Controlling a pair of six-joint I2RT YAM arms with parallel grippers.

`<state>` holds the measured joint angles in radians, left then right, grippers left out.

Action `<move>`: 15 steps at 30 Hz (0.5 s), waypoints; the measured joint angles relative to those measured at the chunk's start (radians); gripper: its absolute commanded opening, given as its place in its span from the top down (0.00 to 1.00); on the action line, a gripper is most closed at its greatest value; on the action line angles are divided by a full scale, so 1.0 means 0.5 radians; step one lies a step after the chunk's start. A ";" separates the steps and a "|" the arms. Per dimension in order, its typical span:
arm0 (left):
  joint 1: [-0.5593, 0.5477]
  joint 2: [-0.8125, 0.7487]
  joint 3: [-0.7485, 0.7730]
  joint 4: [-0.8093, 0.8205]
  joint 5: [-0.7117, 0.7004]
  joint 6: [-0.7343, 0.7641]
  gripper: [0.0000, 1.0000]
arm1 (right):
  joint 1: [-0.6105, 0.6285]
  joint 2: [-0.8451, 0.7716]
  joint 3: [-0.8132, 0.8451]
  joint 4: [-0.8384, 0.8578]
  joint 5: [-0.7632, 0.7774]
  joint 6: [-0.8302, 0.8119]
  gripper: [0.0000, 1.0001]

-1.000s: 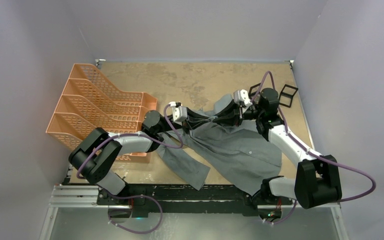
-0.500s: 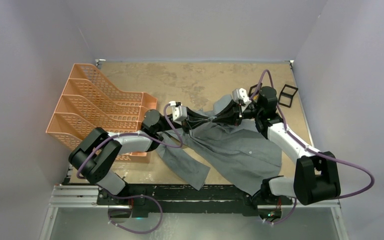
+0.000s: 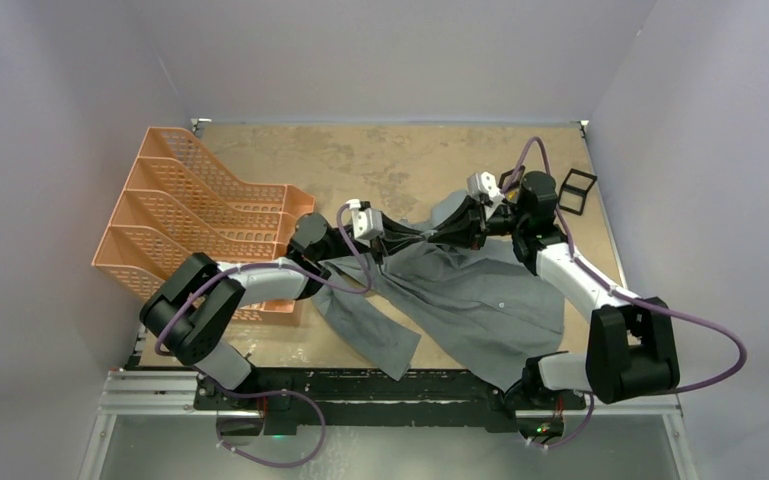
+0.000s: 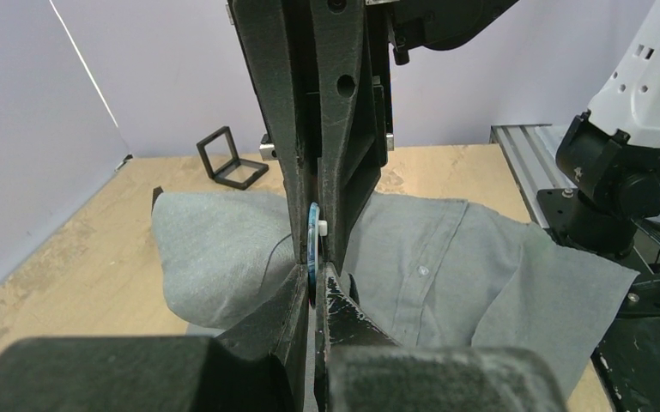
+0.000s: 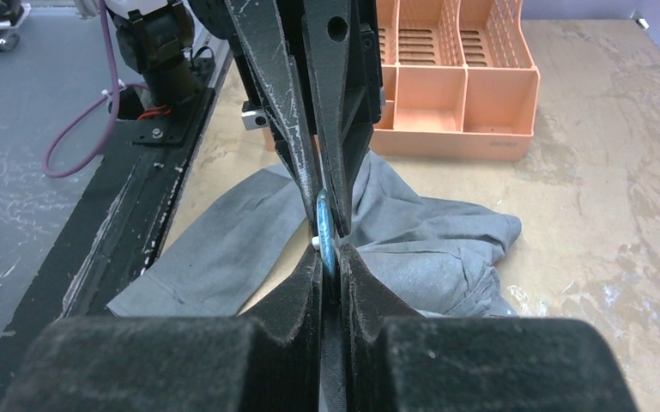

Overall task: Remove the brooch from the garment
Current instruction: Remove the brooch from the clothes.

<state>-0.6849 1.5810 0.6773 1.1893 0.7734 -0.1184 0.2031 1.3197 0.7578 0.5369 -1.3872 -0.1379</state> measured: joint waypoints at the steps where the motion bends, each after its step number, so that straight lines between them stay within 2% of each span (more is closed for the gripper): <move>1: -0.003 0.000 0.005 -0.019 -0.005 0.012 1.00 | -0.003 0.008 0.000 0.000 0.001 0.008 0.99; 13: -0.056 -0.038 0.084 -0.362 -0.174 0.282 1.00 | -0.033 0.040 0.001 -0.006 0.086 0.029 0.95; 15: -0.066 -0.056 0.097 -0.422 -0.207 0.323 1.00 | -0.033 0.040 0.001 -0.005 0.104 0.028 0.92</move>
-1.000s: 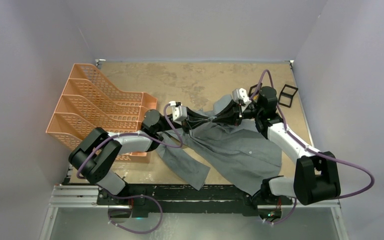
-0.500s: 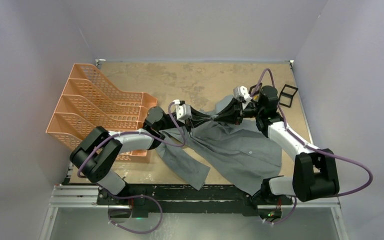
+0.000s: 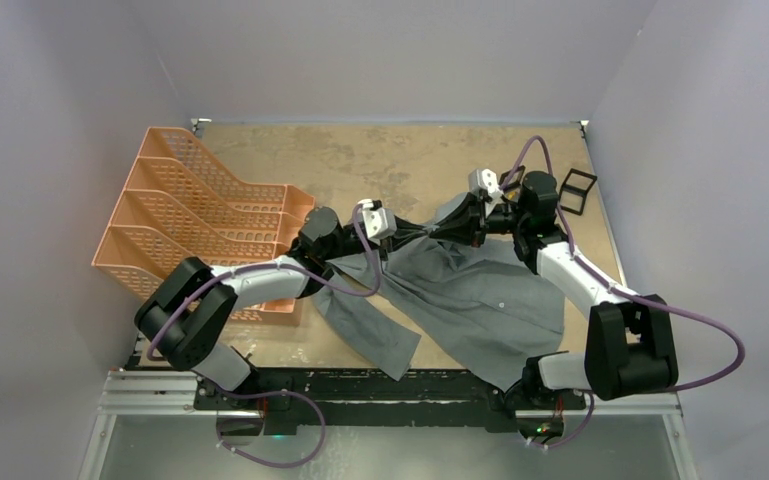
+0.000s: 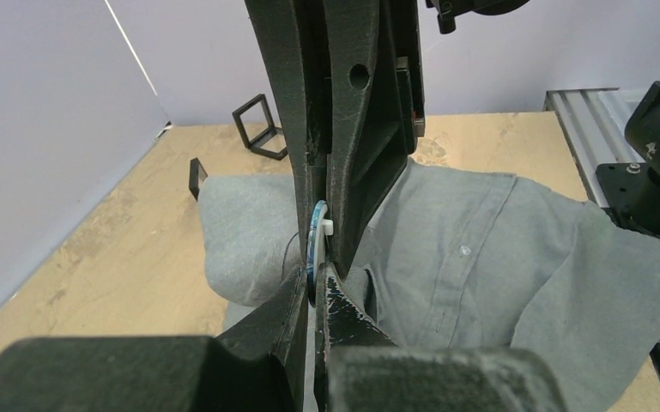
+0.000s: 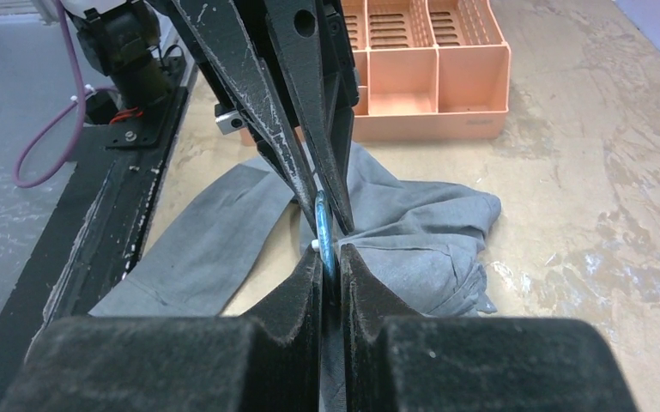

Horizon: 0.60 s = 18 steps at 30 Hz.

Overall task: Remove the brooch from the garment
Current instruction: Remove the brooch from the clothes.

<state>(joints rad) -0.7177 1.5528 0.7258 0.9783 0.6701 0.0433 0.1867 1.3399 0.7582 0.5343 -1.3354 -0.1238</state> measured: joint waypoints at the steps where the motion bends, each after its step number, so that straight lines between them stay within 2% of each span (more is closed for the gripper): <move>1: -0.005 -0.008 0.005 -0.031 -0.017 0.014 1.00 | 0.000 0.000 0.000 0.000 0.008 0.000 0.90; 5: -0.010 -0.027 0.002 -0.043 -0.055 0.019 1.00 | 0.001 -0.001 0.000 0.000 0.013 0.001 0.85; 8: 0.001 -0.033 -0.063 0.070 -0.060 -0.066 1.00 | 0.019 -0.005 0.000 -0.002 0.014 0.008 0.72; 11: 0.026 -0.033 -0.179 0.289 -0.036 -0.201 1.00 | 0.051 -0.017 -0.001 0.008 0.019 0.024 0.64; 18: 0.034 -0.033 -0.256 0.510 -0.008 -0.366 1.00 | 0.057 -0.053 -0.024 0.184 0.015 0.143 0.62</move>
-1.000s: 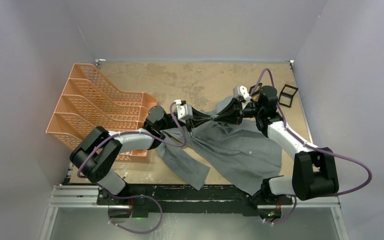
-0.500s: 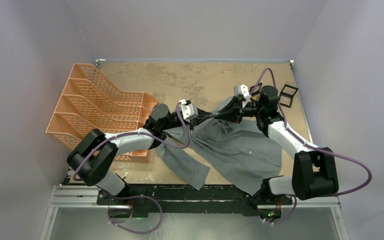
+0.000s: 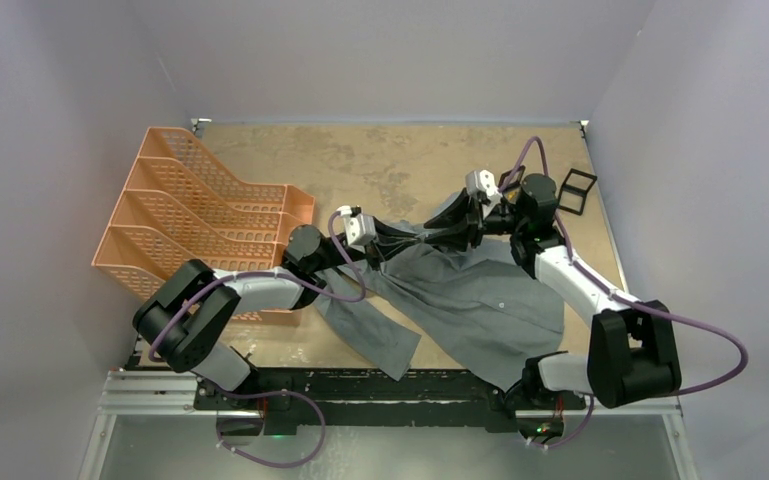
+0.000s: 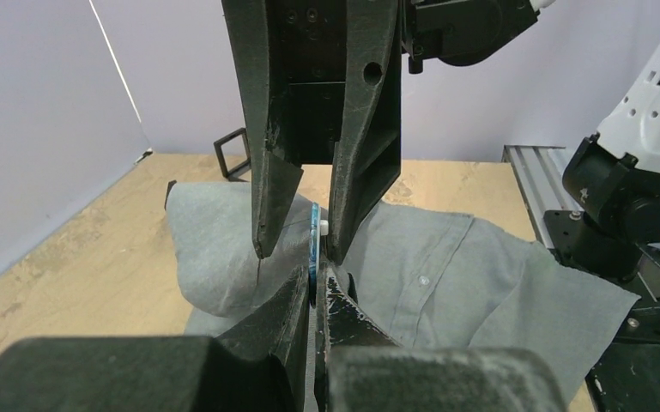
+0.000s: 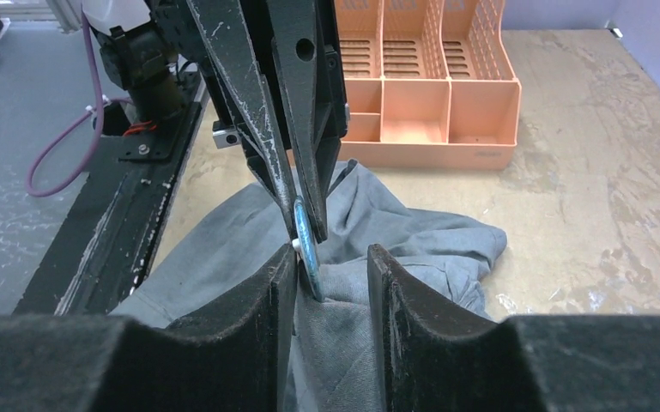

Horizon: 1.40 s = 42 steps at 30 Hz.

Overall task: Remove the brooch from the garment
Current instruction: Remove the brooch from the clothes.

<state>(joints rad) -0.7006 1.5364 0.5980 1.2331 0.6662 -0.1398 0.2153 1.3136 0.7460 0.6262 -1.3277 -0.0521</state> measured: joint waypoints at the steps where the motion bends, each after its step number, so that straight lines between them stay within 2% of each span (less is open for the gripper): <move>1: 0.000 0.000 -0.005 0.016 0.000 -0.011 1.00 | -0.001 -0.008 -0.005 0.018 0.000 0.015 0.62; 12: 0.005 -0.040 -0.014 0.067 0.002 -0.073 1.00 | -0.014 -0.027 -0.027 0.122 -0.027 0.069 0.66; 26: 0.009 -0.040 -0.014 0.138 0.047 -0.138 1.00 | -0.018 -0.028 -0.070 0.402 -0.103 0.304 0.66; 42: 0.009 -0.010 -0.014 0.226 0.072 -0.176 1.00 | -0.025 -0.023 -0.169 0.926 -0.104 0.719 0.62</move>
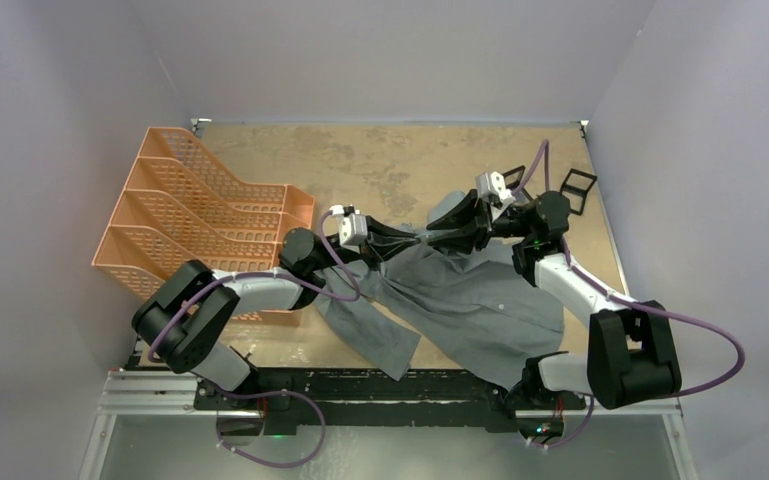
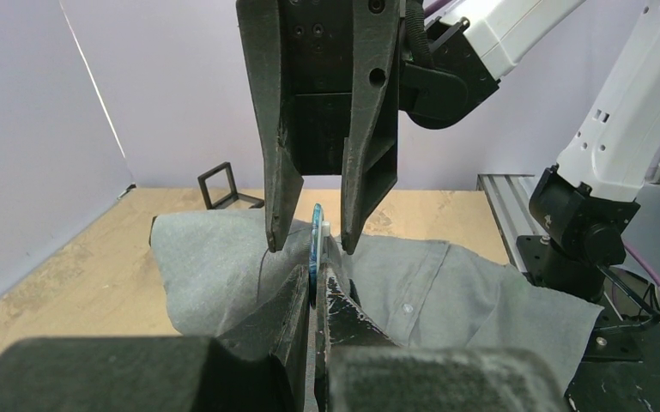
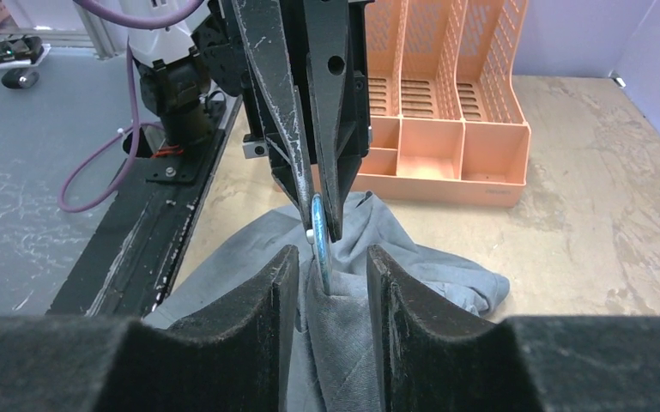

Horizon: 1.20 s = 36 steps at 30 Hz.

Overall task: Remove the brooch from the garment
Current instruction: Remove the brooch from the clothes.

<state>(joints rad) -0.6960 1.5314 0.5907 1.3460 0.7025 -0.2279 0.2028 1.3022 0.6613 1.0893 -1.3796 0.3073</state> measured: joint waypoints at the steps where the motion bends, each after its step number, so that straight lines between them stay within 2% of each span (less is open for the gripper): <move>1: 0.000 0.001 0.000 0.000 -0.001 0.000 1.00 | -0.001 0.000 -0.001 0.018 0.001 0.014 0.62; 20: -0.064 0.024 0.000 0.079 -0.127 -0.085 1.00 | -0.001 0.031 -0.014 0.124 0.016 0.090 0.66; 32: -0.064 0.024 0.000 0.091 -0.134 -0.085 1.00 | -0.001 0.032 -0.020 0.180 -0.005 0.142 0.74; 36: -0.064 0.024 0.000 0.105 -0.118 -0.086 1.00 | 0.000 0.060 -0.038 0.356 -0.021 0.283 0.82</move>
<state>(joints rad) -0.7280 1.5433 0.5907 1.3987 0.6434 -0.2710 0.2028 1.3319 0.6422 1.2675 -1.3903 0.4488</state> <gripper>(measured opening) 0.012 0.245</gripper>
